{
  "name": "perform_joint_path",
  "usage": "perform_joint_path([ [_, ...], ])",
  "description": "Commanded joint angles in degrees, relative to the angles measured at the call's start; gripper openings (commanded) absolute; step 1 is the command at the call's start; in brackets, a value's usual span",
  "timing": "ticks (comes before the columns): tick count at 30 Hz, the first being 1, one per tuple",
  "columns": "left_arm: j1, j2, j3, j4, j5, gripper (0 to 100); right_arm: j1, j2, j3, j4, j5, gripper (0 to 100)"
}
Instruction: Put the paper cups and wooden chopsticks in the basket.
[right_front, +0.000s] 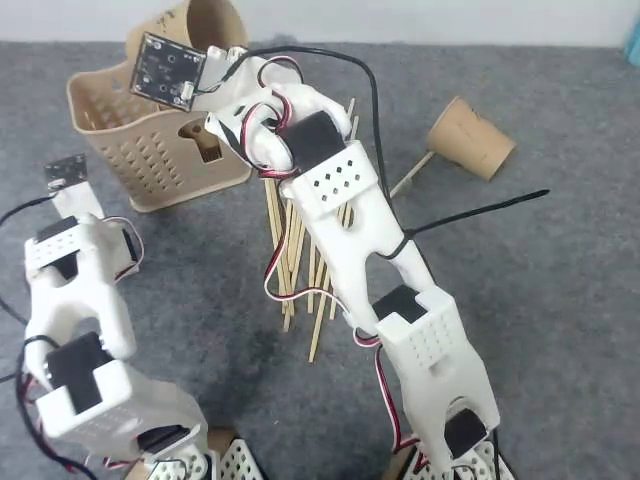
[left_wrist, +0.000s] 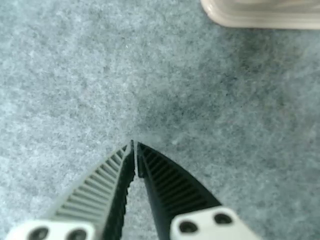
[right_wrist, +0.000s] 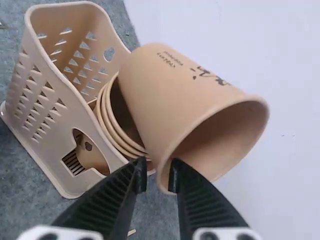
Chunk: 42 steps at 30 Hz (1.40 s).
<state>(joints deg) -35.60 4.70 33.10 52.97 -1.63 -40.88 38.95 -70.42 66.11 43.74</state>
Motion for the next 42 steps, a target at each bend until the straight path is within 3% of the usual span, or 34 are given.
perform_joint_path([
  [1,0.26,-0.35,-1.45,-1.32,0.35,1,0.66,-6.11,-3.25,0.40,-1.05,11.0],
  [8,0.26,-0.35,-1.45,-1.32,0.35,1,0.66,-14.20,-3.25,2.24,-3.87,10.9],
  [11,0.26,-0.35,-1.45,-1.32,0.35,1,0.75,-17.98,-3.08,6.55,-5.36,9.1],
  [14,0.26,-0.35,-1.45,-1.32,0.35,1,0.75,-19.30,-2.73,12.62,-4.04,0.8],
  [21,0.26,-0.35,-1.45,-1.32,0.35,1,1.71,-15.60,-1.49,21.67,-3.69,0.9],
  [32,0.26,-0.35,-1.36,-1.32,0.35,1,7.16,4.97,-2.02,2.33,-12.31,0.9],
  [36,0.26,-0.35,-1.45,-1.32,0.35,1,6.90,7.25,-2.02,-5.49,-12.48,0.9],
  [42,0.26,-0.35,-1.45,-1.32,0.35,1,5.58,7.34,-3.16,-8.75,-12.48,0.9],
])
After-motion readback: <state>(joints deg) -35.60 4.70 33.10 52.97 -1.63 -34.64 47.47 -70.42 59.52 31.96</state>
